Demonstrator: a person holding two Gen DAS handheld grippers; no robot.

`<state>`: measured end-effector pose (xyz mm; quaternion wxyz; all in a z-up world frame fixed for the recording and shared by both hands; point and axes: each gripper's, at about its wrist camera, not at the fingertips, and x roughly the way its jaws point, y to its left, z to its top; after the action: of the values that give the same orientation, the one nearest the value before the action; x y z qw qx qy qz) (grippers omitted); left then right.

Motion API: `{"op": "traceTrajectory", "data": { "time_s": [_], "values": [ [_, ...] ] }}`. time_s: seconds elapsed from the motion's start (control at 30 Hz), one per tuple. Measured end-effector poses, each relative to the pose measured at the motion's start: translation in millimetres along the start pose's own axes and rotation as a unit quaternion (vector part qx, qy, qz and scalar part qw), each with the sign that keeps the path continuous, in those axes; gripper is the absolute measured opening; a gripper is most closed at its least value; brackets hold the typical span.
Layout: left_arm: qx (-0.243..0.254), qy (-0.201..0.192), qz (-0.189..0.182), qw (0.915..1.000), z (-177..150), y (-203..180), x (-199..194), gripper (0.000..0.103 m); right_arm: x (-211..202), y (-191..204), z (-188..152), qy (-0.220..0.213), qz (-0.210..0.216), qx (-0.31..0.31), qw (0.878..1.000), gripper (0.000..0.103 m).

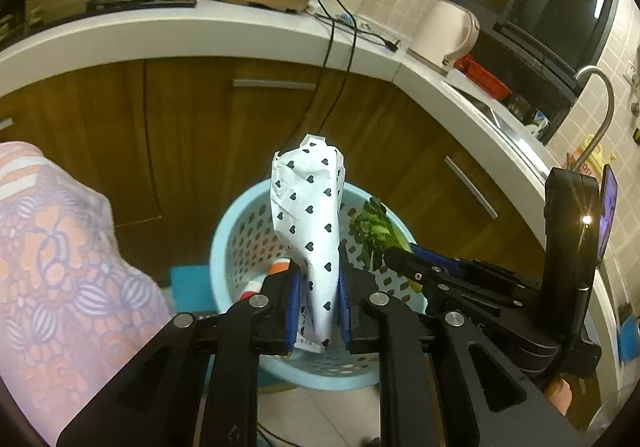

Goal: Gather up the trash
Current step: 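Carry paper and bok choy over the blue basket and open both tools, then move both tools back over the table toward the orange wrapper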

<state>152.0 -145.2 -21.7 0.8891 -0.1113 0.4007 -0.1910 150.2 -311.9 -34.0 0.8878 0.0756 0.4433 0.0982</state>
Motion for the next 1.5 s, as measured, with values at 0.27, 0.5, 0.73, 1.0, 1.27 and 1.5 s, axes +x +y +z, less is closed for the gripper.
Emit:
{"op": "traceTrajectory", "data": {
  "time_s": [0.27,0.5,0.73,1.0,1.27,1.5],
  "values": [
    [-0.007,0.020,0.003,0.9998,-1.1,4.7,19.0,0.047,7.2,-18.6,-3.5,0.018,-0.006,0.029,0.999,0.034],
    [-0.012,0.015,0.008,0.9998,-4.9,11.6,10.5,0.051,-1.6,-15.0,-2.4,0.002,-0.002,0.028,1.000,0.048],
    [-0.025,-0.011,0.022,0.9994,-9.8,26.6,-20.4,0.051,-16.1,11.4,2.3,-0.018,0.022,0.000,1.000,0.048],
    [-0.061,-0.060,0.054,0.9949,-18.5,65.5,-84.5,0.051,-35.1,70.0,7.1,-0.044,0.060,-0.054,0.996,0.048],
    [-0.112,-0.114,0.133,0.9782,-35.3,119.3,-162.5,0.051,-40.9,146.9,7.4,-0.051,0.101,-0.119,0.986,0.048],
    [-0.150,-0.156,0.216,0.9520,-52.4,165.9,-225.7,0.051,-35.1,221.5,6.8,-0.051,0.149,-0.174,0.972,0.048]
  ]
}}
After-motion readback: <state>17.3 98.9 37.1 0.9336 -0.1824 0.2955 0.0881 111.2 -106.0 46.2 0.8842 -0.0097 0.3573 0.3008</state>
